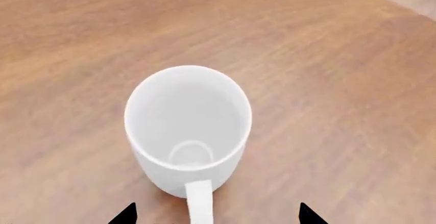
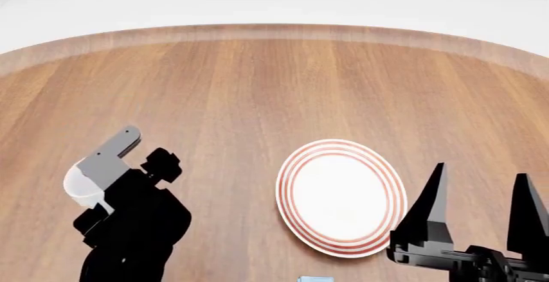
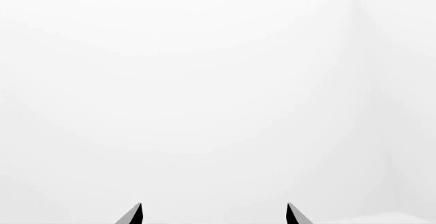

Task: Pick up the white mug and put it on the plate, and put the chocolate pudding to the right of the plate.

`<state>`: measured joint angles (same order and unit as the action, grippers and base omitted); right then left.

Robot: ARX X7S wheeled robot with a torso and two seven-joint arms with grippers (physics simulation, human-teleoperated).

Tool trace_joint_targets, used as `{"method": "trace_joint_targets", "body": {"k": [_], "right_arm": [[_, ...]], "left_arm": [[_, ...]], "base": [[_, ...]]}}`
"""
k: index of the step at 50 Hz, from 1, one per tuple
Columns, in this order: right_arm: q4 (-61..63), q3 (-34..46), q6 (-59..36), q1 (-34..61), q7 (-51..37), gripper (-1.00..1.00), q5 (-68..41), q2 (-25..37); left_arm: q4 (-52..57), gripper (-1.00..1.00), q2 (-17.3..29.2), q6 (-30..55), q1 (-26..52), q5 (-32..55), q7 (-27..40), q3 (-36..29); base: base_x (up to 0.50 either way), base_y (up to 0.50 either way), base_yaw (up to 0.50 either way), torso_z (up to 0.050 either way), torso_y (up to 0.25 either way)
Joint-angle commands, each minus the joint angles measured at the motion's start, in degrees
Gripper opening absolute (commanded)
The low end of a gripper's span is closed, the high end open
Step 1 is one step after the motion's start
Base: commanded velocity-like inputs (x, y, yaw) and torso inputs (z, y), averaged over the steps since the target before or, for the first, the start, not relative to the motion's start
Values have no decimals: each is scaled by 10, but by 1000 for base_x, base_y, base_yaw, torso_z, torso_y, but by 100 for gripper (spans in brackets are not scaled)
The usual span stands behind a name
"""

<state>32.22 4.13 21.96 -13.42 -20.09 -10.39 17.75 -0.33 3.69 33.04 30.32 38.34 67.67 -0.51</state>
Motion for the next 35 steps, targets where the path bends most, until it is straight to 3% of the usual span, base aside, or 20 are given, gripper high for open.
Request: {"method": "trace_joint_targets", "body": {"k": [1, 35], "right_arm": [[1, -11, 2, -1, 12, 100, 7, -8], [-2, -3, 1, 0, 5, 100, 9, -3]], "left_arm": [[-34, 100, -4, -23, 6, 18, -26, 12], [-133, 100, 9, -77, 9, 31, -63, 0]], "base": [[0, 0, 0, 0, 0], [0, 0, 0, 0, 0]]}}
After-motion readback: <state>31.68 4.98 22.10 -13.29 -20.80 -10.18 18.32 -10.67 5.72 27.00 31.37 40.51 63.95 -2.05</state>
